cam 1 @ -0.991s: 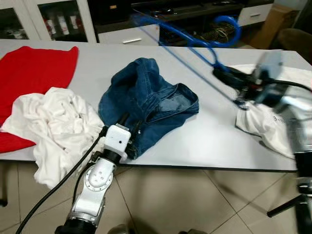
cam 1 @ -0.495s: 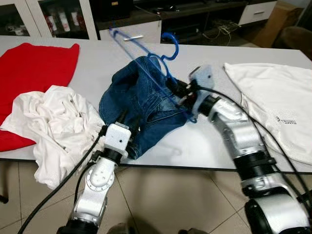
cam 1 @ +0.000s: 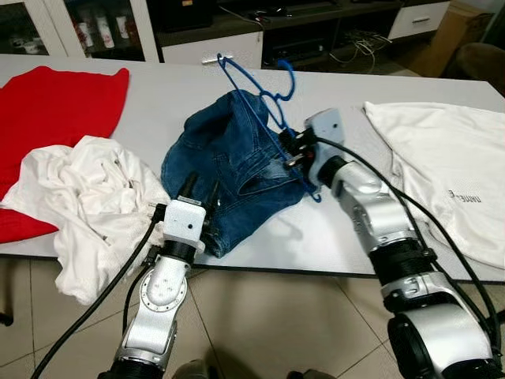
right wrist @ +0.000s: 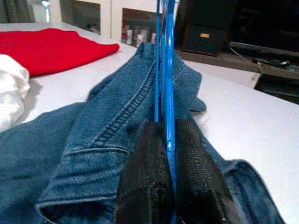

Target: Hang hanger

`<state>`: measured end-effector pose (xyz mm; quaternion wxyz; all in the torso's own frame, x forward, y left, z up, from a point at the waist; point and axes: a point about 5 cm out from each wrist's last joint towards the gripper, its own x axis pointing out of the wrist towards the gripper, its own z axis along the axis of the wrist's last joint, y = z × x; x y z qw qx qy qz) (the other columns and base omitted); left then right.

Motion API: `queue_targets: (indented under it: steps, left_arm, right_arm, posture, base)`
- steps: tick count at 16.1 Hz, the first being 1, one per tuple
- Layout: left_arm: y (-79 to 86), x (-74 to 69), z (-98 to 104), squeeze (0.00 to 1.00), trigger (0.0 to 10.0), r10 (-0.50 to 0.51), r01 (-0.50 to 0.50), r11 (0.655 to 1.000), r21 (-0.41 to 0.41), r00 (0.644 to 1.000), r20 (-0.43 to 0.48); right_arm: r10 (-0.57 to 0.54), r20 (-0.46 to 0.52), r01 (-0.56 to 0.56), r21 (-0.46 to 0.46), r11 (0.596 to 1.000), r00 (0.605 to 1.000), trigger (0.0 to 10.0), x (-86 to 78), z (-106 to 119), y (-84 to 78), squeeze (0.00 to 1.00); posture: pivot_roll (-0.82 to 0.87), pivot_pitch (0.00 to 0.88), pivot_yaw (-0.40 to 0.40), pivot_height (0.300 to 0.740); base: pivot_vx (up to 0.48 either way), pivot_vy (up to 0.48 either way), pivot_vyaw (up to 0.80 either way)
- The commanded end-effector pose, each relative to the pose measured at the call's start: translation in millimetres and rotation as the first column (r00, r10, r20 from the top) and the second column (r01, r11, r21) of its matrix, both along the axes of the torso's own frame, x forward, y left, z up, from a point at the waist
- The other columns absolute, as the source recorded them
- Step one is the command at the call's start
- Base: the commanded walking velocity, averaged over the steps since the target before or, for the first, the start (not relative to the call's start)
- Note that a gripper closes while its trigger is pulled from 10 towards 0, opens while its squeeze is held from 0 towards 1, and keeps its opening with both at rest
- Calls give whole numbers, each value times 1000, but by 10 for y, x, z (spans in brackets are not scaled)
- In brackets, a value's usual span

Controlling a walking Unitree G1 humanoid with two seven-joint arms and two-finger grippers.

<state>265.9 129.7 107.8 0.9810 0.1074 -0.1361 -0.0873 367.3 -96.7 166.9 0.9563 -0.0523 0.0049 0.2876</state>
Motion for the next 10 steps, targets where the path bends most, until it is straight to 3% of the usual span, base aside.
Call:
queue_targets:
  steps: [1, 6, 10]
  left_arm:
    - [-10, 4, 61, 0, 10000, -4, 4, 1000, 5, 1000, 19]
    - [-1, -108, 37, 0, 10000, 21, -21, 999, -33, 1000, 23]
    - [45, -71, 40, 0, 10000, 69, -69, 996, -49, 998, 5]
  right_arm:
    - [-7, 38, 7, -4, 1000, 999, 10000, 20, 42, 16, 0]
    - [-21, 41, 20, 35, 999, 999, 10000, -12, 9, -7, 0]
    - [-11, 42, 8, 49, 999, 999, 10000, 4, 22, 19, 0]
  posture:
    - [113, 0, -39, 740]
    - [130, 17, -50, 740]
    - [133, 11, -49, 740]
  base:
    - [0, 0, 0]
    - [0, 0, 0]
    - [0, 0, 0]
